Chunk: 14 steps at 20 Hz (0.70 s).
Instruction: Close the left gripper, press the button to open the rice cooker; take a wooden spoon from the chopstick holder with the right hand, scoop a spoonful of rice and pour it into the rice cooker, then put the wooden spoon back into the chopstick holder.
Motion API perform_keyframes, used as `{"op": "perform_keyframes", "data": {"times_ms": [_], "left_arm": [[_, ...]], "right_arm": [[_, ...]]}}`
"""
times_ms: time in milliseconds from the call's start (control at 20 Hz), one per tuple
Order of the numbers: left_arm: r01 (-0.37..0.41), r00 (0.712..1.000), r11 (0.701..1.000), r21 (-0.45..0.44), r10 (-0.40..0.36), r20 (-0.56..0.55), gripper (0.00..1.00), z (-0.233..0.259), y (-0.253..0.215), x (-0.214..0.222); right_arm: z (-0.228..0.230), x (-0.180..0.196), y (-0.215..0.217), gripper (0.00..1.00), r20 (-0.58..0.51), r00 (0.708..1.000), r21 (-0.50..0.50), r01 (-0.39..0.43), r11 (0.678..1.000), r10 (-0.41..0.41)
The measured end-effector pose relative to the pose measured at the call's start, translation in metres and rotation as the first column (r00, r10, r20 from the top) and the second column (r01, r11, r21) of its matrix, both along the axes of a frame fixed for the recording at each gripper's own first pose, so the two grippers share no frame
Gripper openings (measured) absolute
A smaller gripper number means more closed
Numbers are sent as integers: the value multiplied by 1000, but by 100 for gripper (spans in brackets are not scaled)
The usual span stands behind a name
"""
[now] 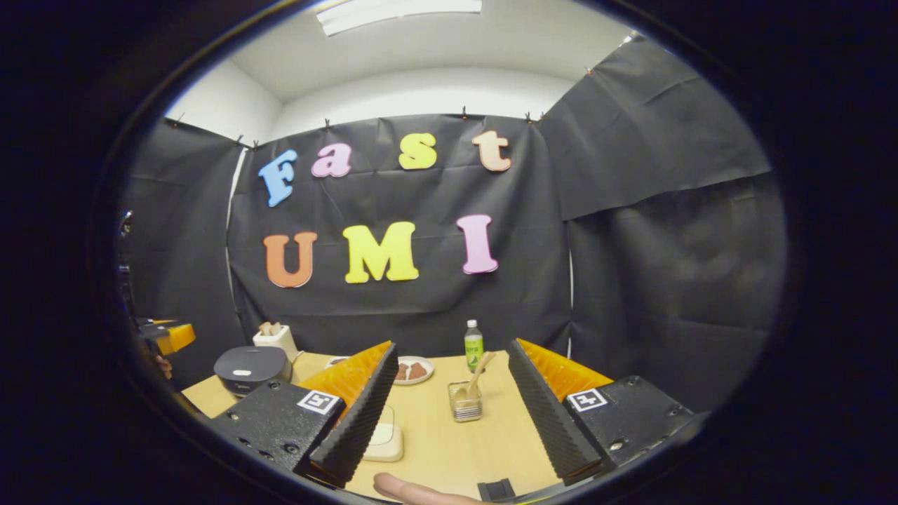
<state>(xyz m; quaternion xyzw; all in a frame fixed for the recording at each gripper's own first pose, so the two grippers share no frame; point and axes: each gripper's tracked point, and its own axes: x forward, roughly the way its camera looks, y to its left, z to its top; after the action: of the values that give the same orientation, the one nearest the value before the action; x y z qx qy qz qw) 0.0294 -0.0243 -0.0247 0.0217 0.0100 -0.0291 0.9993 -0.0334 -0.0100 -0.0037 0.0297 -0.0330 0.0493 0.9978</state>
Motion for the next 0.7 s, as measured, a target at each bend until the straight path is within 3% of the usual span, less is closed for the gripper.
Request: {"op": "perform_keyframes", "data": {"times_ms": [100, 150, 250, 400, 700], "left_arm": [[-6, 1000, 1000, 27, 6, -17, 36, -9, -1, 11], [-13, 1000, 999, 29, 13, -15, 31, -10, 1, 19], [-10, 1000, 1000, -19, 9, -25, 2, -16, 1, 34], [-1, 989, 996, -90, -12, -146, 0, -48, 2, 53], [-73, 937, 996, -43, 53, -346, 0, -108, 15, 98]], "right_arm": [[4, -5, -2, 100, 26, 1000, 4, -10, 1000, 10], [3, -8, -1, 100, 36, 999, 5, -18, 1000, 18], [2, -12, 1, 99, 42, 998, 11, -43, 999, 42], [-4, -14, 1, 100, 39, 996, 29, -81, 996, 80], [-18, 2, -16, 100, 34, 997, 40, -72, 997, 70]]}}
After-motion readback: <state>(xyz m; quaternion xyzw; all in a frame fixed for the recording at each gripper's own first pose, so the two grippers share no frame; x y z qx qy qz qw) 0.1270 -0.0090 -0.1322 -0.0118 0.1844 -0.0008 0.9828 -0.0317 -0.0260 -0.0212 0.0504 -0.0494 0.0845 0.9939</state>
